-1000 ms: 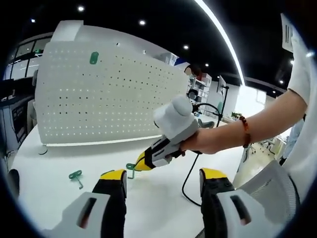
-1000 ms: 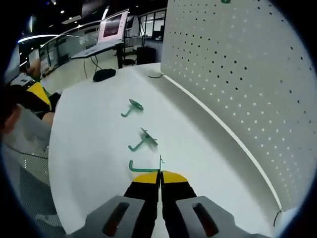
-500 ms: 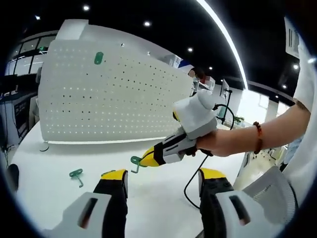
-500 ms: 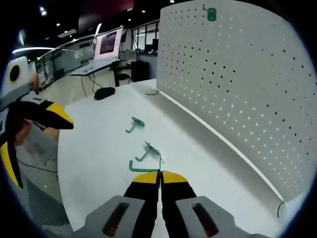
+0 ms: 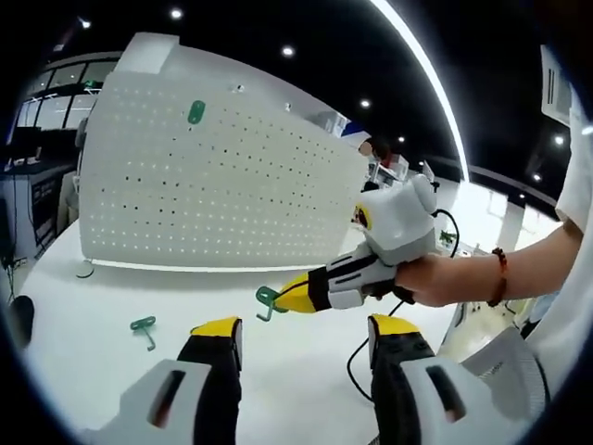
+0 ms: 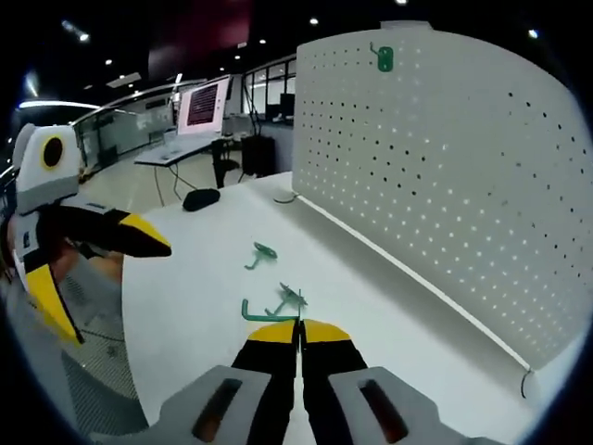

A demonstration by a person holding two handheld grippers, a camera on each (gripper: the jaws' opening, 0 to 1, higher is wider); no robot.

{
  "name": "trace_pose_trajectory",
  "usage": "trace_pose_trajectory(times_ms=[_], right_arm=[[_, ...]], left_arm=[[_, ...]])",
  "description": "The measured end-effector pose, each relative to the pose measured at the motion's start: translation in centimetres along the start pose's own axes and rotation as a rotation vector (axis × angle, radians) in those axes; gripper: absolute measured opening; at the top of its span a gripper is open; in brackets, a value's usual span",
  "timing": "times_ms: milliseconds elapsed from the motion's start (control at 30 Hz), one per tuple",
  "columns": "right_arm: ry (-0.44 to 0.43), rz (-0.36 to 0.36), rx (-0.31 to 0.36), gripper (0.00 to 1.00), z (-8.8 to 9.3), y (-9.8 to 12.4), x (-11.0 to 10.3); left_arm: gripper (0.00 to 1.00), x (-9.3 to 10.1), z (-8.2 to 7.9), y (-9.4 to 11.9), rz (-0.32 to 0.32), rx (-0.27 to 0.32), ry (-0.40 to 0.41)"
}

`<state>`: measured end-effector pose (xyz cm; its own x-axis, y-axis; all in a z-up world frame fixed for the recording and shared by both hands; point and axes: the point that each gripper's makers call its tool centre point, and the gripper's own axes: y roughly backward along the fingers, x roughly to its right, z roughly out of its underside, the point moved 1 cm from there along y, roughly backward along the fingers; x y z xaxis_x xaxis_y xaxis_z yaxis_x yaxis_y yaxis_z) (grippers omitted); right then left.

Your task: Insert the hook assembly into the mounting plate slot until the hook locks in place.

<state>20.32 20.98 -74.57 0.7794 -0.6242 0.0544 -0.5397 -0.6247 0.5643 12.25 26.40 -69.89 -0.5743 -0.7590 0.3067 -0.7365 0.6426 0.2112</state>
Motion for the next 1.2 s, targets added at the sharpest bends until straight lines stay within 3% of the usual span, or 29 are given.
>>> trace_pose_trajectory(times_ms=[400,700,900,1033,1200], right_arm=[[-0.034,-0.022,0.075,0.00,-2.0,1.6,-1.4],[-0.058,-0.063,0.128,0.00,-3.0,2.3,-2.9],[-0.055,-0.088,0.165,0.00,-3.6,2.9,-3.7],[-0.043,-0.094,0.167,0.00,-3.8,3.1,-4.3],[-0.059,-0.109,0.200,0.00,-4.6,3.5,-4.8]], left_arm=[[0.50,0.0,0.2,-0.2,0.002,-0.006,0.027],[0.47,0.1,-0.4,-0.3,0.008,0.027,0.055],[0.43,0.0,-1.0,0.0,0.018,0.066,0.117],[0.34,0.1,-1.4,0.1,0.026,0.093,0.137],[0.31,-0.1,-1.5,0.0,0.022,0.095,0.156]])
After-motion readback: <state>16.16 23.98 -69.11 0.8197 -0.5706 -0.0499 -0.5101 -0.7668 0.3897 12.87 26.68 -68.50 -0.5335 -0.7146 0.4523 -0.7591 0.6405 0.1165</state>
